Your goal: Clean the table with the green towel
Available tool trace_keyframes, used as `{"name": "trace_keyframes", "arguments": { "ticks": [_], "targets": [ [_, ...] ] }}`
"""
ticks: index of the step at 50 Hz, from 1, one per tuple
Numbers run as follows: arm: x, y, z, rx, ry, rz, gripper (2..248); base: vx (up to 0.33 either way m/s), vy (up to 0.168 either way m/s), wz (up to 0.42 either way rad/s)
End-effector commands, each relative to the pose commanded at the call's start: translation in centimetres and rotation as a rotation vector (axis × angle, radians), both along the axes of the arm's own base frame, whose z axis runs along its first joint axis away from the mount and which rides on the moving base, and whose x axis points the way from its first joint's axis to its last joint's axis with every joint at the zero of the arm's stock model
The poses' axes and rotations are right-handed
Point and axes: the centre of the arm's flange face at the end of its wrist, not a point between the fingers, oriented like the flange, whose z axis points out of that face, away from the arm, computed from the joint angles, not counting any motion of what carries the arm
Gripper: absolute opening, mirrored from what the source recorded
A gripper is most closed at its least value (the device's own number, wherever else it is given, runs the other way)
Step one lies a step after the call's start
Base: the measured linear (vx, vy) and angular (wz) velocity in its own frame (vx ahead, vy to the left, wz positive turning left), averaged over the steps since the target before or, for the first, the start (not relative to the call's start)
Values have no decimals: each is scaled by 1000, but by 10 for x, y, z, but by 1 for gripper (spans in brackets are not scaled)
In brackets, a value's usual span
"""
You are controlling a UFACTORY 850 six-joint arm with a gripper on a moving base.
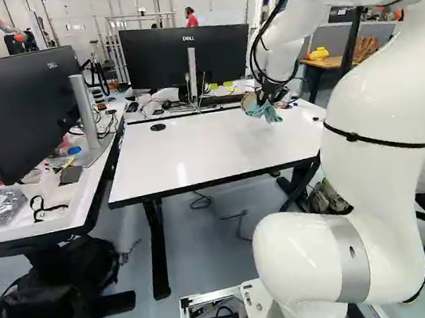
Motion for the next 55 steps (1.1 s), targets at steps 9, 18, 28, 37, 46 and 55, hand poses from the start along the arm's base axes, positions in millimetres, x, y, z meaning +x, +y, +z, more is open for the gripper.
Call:
{"name": "trace_keyframes", "arguments": {
  "ticks": [9, 18, 28, 37, 46, 55],
  "targets": [
    [12, -15, 0, -2, -5, -18, 50, 0, 0, 0],
    [24, -30, -2, -3, -8, -36, 50, 0, 0, 0],
    [34, -39, -13, 2, 5, -45, 50, 0, 0, 0],
    [37, -41, -25, 8, 22, -45, 50, 0, 0, 0],
    [41, -42, -36, 14, 40, -46, 50, 0, 0, 0],
    [44, -45, -48, 21, 58, -48, 50, 0, 0, 0]
  ]
}}
